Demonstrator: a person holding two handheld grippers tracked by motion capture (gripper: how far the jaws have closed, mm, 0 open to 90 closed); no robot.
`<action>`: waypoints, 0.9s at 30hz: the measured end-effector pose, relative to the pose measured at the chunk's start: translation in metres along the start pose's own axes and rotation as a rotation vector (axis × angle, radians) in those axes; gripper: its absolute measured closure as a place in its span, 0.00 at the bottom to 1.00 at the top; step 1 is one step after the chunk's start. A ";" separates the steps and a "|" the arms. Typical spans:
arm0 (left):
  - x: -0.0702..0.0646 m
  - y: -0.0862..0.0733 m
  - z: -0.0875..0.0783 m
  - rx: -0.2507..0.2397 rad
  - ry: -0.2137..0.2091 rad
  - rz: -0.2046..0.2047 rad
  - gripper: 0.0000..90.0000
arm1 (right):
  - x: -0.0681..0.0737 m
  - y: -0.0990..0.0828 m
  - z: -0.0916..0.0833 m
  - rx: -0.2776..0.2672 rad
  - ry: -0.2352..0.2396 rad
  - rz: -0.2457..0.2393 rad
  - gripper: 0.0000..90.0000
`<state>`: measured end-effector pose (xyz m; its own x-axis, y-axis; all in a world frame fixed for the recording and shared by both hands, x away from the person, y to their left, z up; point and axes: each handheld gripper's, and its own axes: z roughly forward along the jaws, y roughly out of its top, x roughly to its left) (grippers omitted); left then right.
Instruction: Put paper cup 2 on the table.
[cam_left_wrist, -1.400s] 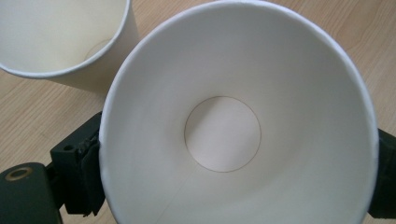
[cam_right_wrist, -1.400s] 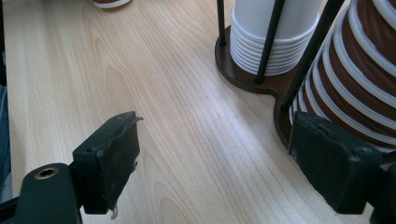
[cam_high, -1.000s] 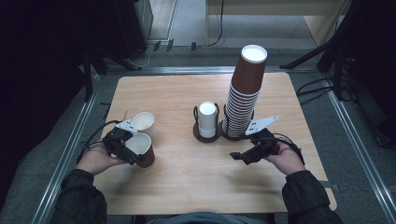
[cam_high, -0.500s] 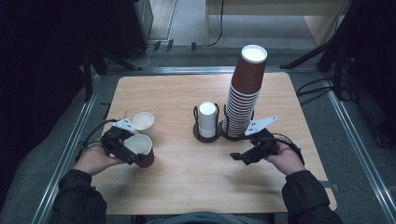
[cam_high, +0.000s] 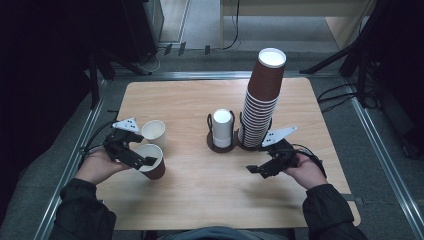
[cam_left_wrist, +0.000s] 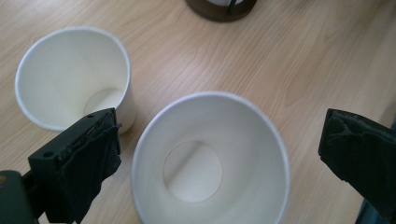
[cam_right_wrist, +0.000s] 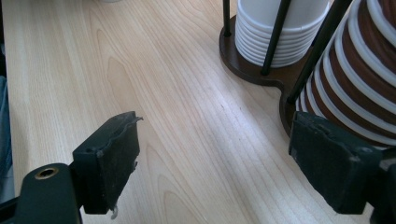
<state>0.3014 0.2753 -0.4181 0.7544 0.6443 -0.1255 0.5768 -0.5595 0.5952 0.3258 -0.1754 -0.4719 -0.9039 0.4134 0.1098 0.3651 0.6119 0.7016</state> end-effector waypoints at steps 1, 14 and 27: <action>-0.001 0.002 0.001 0.000 0.006 -0.006 0.00 | 0.000 -0.001 0.000 0.000 -0.003 0.000 0.18; -0.017 0.030 0.023 0.034 -0.008 0.031 0.00 | 0.006 -0.009 -0.005 0.016 -0.020 0.008 0.18; -0.042 0.051 0.044 0.031 -0.041 0.061 0.00 | 0.011 -0.011 -0.006 0.011 -0.026 0.007 0.18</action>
<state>0.3133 0.1965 -0.4174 0.8002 0.5871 -0.1224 0.5384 -0.6135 0.5777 0.3106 -0.1824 -0.4743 -0.8952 0.4351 0.0965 0.3743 0.6163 0.6929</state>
